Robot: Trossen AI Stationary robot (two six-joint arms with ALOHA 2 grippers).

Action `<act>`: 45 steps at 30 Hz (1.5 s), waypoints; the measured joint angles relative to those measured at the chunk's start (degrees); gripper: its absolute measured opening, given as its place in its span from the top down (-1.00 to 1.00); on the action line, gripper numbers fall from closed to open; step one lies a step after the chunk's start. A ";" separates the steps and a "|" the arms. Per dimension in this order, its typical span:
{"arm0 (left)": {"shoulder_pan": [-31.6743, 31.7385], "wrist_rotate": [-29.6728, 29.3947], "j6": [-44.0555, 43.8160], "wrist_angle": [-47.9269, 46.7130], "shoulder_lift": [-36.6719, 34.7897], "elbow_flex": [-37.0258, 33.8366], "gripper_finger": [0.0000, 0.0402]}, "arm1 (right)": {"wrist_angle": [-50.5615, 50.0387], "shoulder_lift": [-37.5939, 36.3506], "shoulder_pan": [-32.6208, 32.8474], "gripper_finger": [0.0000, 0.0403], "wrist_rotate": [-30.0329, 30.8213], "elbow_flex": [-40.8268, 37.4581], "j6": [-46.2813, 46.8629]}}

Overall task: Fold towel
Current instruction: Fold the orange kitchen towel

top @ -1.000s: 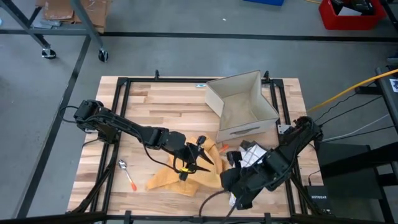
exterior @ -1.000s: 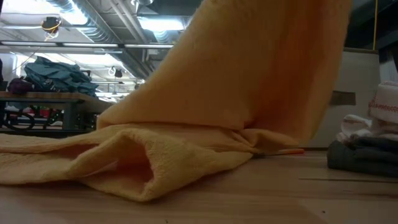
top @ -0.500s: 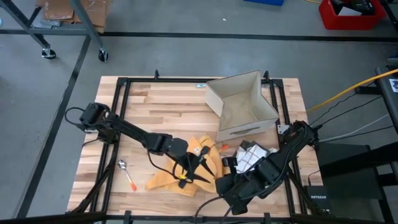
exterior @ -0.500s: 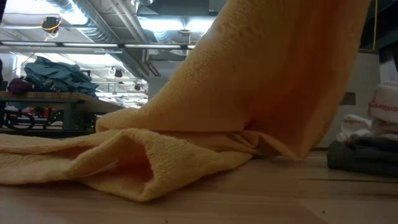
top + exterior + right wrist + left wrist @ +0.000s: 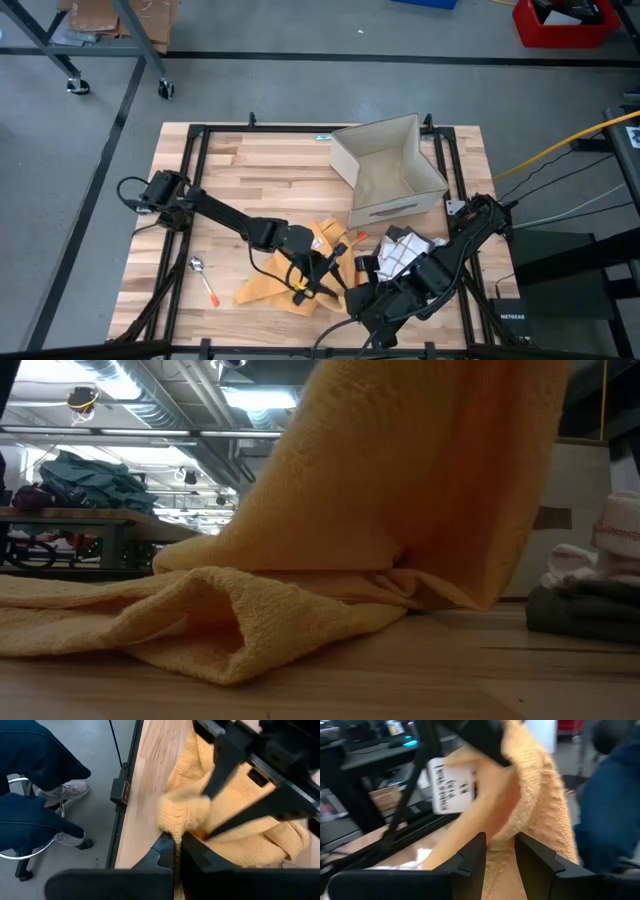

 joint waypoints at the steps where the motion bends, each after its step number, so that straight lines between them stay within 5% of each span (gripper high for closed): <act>1: -0.17 1.03 -0.32 0.19 -0.06 0.00 0.54 | -0.07 0.00 0.00 0.95 -0.09 0.00 0.02; 15: -3.25 2.77 -2.98 -6.86 -0.22 0.02 0.57 | -2.28 0.00 0.00 0.95 0.09 -0.02 0.02; 19: -2.72 -2.39 -3.71 -8.68 -0.22 0.02 0.57 | -2.36 0.00 0.00 0.95 0.10 -0.04 0.04; 27: 1.30 -11.51 -3.72 -14.46 -0.30 0.02 0.57 | -3.31 0.00 0.01 0.95 -2.37 -0.04 3.30; 45: 12.22 -12.54 -3.33 -40.70 -0.30 0.02 0.57 | -3.28 0.00 0.02 0.95 -4.39 -0.04 5.01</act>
